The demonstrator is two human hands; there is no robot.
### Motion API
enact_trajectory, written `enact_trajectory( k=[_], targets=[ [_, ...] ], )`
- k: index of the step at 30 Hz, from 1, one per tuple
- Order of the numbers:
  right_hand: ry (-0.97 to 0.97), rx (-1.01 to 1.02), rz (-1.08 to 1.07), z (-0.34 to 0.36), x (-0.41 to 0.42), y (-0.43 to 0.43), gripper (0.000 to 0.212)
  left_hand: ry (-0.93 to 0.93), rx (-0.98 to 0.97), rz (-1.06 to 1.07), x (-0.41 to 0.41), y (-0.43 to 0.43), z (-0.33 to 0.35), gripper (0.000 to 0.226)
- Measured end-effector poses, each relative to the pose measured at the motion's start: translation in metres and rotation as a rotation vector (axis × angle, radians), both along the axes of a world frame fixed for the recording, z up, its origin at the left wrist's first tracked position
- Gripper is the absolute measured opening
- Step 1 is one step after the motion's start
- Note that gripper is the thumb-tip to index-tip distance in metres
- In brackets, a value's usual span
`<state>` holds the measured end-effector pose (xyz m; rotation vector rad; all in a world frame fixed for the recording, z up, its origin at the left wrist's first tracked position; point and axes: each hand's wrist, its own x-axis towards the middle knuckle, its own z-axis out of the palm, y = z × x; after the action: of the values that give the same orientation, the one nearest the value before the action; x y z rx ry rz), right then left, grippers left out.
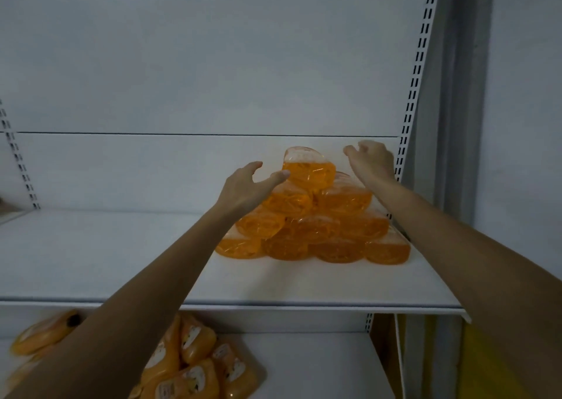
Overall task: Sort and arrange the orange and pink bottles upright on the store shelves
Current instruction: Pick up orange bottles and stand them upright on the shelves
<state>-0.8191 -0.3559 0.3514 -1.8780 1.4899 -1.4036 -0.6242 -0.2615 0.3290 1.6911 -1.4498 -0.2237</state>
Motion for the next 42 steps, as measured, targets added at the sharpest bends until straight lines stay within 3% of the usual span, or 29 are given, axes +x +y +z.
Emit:
enact_trajectory(
  k=[7,14,23,28,33,37,42],
  targets=[
    [0.142,-0.262,0.027,0.024,0.034,0.035,0.056,-0.138,-0.099,0.061,0.029,0.038,-0.006,0.056],
    [0.298,-0.471,0.158,0.021,0.134,0.096,0.06,-0.214,-0.124,0.167,0.095,0.111,-0.016,0.044],
    [0.27,-0.488,0.458,-0.082,0.254,0.213,0.047,-0.116,-0.04,0.314,0.177,0.24,-0.088,0.031],
    [0.272,-0.405,0.581,-0.145,0.293,0.265,0.04,-0.075,0.114,0.347,0.203,0.297,-0.154,0.031],
    [0.455,-0.105,0.661,-0.205,0.31,0.285,0.044,-0.018,0.234,0.327,0.213,0.332,-0.199,0.034],
    [0.479,0.06,0.61,-0.246,0.303,0.277,0.037,0.031,0.29,0.278,0.215,0.339,-0.228,0.032],
    [0.539,0.23,0.537,-0.293,0.282,0.249,0.043,0.14,0.379,0.241,0.202,0.325,-0.267,0.032]
  ],
)
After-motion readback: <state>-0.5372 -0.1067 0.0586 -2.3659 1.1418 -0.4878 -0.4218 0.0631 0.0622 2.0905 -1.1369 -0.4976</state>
